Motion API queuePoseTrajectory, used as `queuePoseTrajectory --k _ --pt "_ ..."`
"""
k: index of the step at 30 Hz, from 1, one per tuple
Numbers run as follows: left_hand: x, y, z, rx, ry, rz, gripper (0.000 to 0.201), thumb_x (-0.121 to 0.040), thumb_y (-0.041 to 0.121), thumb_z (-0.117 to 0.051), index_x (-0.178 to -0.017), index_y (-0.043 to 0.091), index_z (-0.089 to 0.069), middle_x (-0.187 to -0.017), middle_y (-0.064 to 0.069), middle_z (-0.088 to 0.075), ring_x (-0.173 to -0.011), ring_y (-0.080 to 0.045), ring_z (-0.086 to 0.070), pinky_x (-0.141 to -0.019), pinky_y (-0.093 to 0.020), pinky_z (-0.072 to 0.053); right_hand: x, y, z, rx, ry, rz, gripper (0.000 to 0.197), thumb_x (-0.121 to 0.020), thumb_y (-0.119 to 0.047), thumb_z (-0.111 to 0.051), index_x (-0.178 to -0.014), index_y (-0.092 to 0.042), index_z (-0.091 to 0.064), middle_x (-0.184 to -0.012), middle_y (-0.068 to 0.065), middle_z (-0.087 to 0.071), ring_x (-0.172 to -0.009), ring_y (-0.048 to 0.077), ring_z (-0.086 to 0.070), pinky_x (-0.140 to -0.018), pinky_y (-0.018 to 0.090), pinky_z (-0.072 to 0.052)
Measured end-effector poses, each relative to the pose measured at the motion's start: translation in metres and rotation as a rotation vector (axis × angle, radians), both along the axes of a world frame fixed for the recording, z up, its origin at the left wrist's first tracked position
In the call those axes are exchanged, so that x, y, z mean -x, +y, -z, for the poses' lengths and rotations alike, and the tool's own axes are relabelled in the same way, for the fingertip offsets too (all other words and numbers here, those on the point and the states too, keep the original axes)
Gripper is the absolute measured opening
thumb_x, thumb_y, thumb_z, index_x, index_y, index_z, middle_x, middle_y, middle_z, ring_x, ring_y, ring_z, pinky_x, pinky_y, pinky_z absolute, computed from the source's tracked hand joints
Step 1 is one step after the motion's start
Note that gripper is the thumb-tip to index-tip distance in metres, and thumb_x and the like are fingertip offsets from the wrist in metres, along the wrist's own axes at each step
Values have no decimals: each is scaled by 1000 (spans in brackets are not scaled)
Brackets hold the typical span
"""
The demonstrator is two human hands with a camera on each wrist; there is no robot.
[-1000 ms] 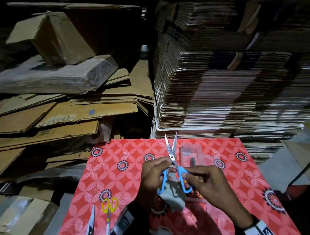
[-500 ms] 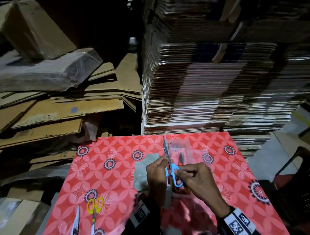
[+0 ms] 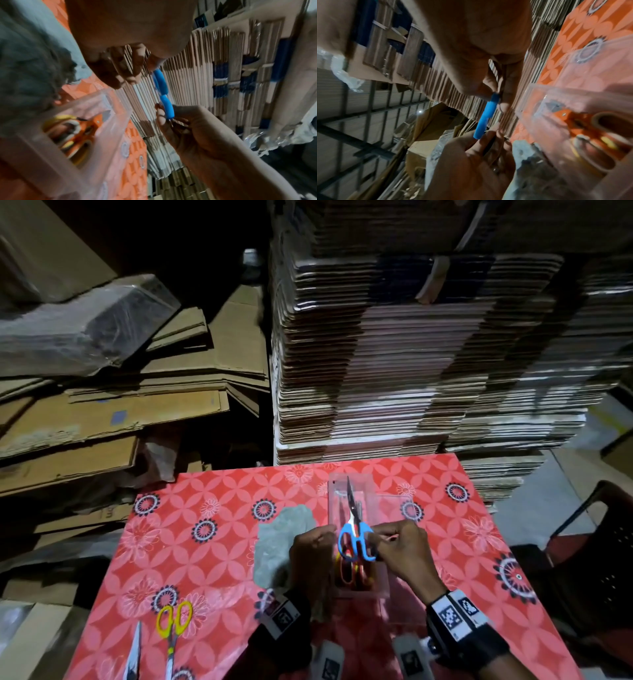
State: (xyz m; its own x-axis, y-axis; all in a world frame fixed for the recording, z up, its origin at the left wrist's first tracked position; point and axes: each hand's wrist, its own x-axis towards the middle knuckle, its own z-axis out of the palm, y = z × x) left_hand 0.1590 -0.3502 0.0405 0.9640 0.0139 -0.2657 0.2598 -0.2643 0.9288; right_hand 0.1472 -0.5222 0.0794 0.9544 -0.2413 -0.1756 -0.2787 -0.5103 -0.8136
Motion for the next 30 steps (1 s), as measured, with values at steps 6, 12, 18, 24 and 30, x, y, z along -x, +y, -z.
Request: queuePoseTrajectory --k 6,12,18,24,30 --pt "-6 -2 9 -270 -27 133 32 -76 35 -48 -69 6 -60 -62 -14 -57 -60 -12 -50 -62 -42 -49 -8 -3 42 213 136 29 28 -66 -23 -74 -46 -17 -57 -38 -1 -38 -44 16 -45 -45 29 -30" --pt "-9 -4 19 -362 -130 190 76 -68 67 -38 -79 5 -80 -82 -17 -76 -81 -29 -74 -73 -40 -55 -16 1 65 186 156 82 29 -71 -23 -77 -47 -16 -62 -45 -1 -59 -50 19 -62 -48 34 -44" --pt "-13 0 39 -277 -239 94 70 -73 65 -49 -66 0 -74 -66 -20 -70 -61 -13 -54 -63 -48 -58 -14 3 76 234 167 32 31 -82 -34 -76 -62 -11 -67 -57 -2 -65 -62 25 -63 -54 31 -40" --pt "-8 4 37 -206 -286 43 52 -70 50 -51 -62 4 -75 -62 -14 -70 -61 -17 -63 -61 -27 -45 -12 3 83 352 235 -81 28 -71 -35 -65 -57 -12 -61 -58 5 -63 -61 30 -64 -51 30 -39" --pt "-7 23 30 -233 -326 8 32 -73 27 -48 -63 12 -74 -65 -1 -72 -61 -13 -62 -57 -26 -49 -7 13 54 471 257 -106 19 -77 -28 -77 -71 -10 -75 -67 9 -69 -68 30 -69 -59 31 -53"
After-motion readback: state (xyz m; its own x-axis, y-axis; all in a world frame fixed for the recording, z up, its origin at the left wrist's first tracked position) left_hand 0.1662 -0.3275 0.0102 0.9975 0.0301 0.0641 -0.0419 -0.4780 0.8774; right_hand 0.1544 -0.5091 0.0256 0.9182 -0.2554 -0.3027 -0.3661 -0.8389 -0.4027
